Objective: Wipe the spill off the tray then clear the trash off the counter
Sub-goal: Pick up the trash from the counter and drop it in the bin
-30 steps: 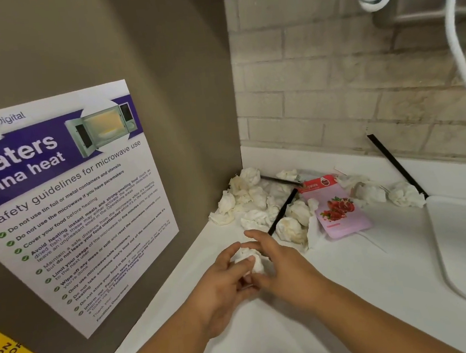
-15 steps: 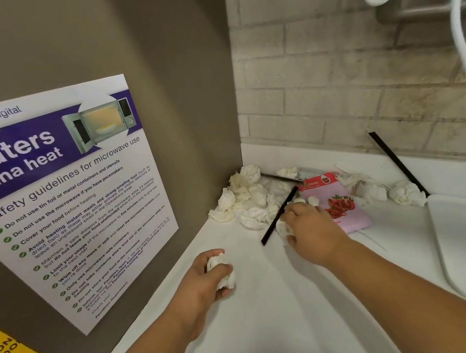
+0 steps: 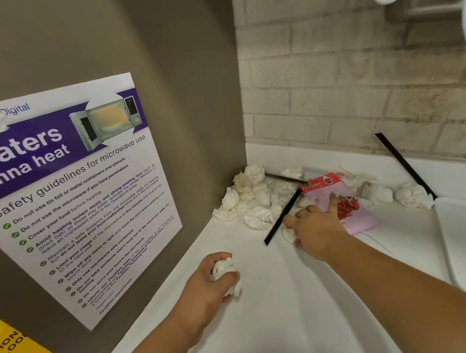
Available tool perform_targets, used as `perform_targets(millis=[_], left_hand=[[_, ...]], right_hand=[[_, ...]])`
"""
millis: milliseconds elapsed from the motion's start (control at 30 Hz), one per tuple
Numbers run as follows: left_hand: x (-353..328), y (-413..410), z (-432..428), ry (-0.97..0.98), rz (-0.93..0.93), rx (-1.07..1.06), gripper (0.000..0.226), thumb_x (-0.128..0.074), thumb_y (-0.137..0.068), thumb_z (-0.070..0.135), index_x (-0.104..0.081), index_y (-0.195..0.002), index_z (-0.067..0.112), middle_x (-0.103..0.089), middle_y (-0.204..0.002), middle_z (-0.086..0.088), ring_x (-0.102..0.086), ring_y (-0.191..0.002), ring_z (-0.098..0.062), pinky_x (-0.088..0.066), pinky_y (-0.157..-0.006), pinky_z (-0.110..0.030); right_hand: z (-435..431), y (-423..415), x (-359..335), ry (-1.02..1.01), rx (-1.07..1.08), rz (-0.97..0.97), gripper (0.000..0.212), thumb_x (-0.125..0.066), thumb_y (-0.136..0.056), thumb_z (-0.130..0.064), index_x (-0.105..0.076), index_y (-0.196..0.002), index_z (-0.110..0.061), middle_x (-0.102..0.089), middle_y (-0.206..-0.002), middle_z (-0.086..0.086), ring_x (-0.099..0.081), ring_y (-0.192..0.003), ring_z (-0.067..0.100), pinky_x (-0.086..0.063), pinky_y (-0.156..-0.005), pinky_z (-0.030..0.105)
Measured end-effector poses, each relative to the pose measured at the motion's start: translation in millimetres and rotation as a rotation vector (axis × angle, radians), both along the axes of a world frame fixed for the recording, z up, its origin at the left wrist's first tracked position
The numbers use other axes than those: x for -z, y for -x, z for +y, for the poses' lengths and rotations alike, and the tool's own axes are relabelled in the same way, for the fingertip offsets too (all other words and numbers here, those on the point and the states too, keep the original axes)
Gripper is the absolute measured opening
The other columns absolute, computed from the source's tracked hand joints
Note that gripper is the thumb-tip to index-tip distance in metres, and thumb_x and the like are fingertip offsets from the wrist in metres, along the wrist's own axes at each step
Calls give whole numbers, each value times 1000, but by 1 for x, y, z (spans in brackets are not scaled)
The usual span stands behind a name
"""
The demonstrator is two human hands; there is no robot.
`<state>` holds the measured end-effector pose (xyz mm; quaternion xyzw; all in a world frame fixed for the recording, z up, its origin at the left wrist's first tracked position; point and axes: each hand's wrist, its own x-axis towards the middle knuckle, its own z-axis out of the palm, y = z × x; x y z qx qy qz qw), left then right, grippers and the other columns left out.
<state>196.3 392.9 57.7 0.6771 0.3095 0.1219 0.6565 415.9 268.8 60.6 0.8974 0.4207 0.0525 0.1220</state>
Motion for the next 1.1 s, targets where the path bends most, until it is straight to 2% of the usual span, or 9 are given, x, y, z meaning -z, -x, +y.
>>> perform_targets(millis=[167,300,367,433,467,700,833,967,1100], left_hand=[[0,4,0,-28,10,6,43,-65,-66,33,-60,-108,31,-63,-109,-5,-65,-83,-12,-57,-82,-31],[1,6,0,-37,3,12,43,-65,-66,32,-60,-109,31,-63,-107,-4,-64,-85,-12,-57,-81,-29],[1,7,0,-39,-3,17,44,-65,-66,33,-60,-110,30,-62,-107,-5,-64,-85,-12,-56,-76,-25],[1,8,1,-46,0,13,45,-65,-65,33,-60,-109,30,-62,-108,-5,-64,-87,-13,-56,-77,-25],[1,8,1,-45,0,7,44,-65,-65,33,-60,-109,30,-62,-108,-5,-64,-87,-14,-57,-79,-27],[-7,12,4,-54,-18,-21,43,-65,-65,34,-62,-108,32,-61,-108,-3,-64,-88,-13,-57,-77,-25],[-13,25,4,-68,-36,-25,43,-65,-67,36,-62,-109,34,-61,-110,-4,-65,-92,-15,-56,-79,-25],[-16,41,3,-71,-47,-46,41,-65,-67,36,-62,-109,34,-62,-109,-5,-65,-94,-17,-56,-84,-29],[-13,56,0,-65,-47,-48,41,-65,-67,37,-63,-108,36,-61,-110,-3,-64,-97,-17,-56,-84,-29]], right_hand=[[-5,-3,-4,-108,-6,91,31,-51,-87,-18,-50,-114,-32,-59,-107,-8,-47,-115,19,6,-106,68],[-11,-4,-9,-302,77,329,17,-57,-83,-28,-52,-97,-36,-62,-88,-15,-55,-100,13,0,-113,60],[-17,-4,-15,-443,84,518,13,-61,-79,-31,-52,-86,-37,-61,-84,-17,-58,-90,10,-20,-113,52],[-24,-1,-26,-583,94,706,16,-66,-77,-26,-55,-82,-36,-63,-89,-12,-61,-87,11,-47,-95,40],[-27,0,-32,-646,100,772,17,-68,-77,-23,-57,-83,-34,-65,-92,-7,-62,-87,14,-51,-87,37],[-40,20,-69,-946,65,1065,20,-74,-75,-18,-64,-93,-19,-69,-93,12,-65,-89,29,-49,-87,43],[-40,40,-87,-1026,-21,1180,16,-68,-82,-6,-61,-95,-9,-68,-79,5,-61,-66,10,-44,-62,18],[-39,59,-96,-1130,-63,1310,13,-64,-83,0,-61,-92,-9,-67,-79,3,-64,-76,17,-51,-78,34],[-36,79,-97,-1198,-29,1399,11,-60,-86,2,-59,-91,-8,-66,-76,3,-62,-75,18,-52,-78,36]])
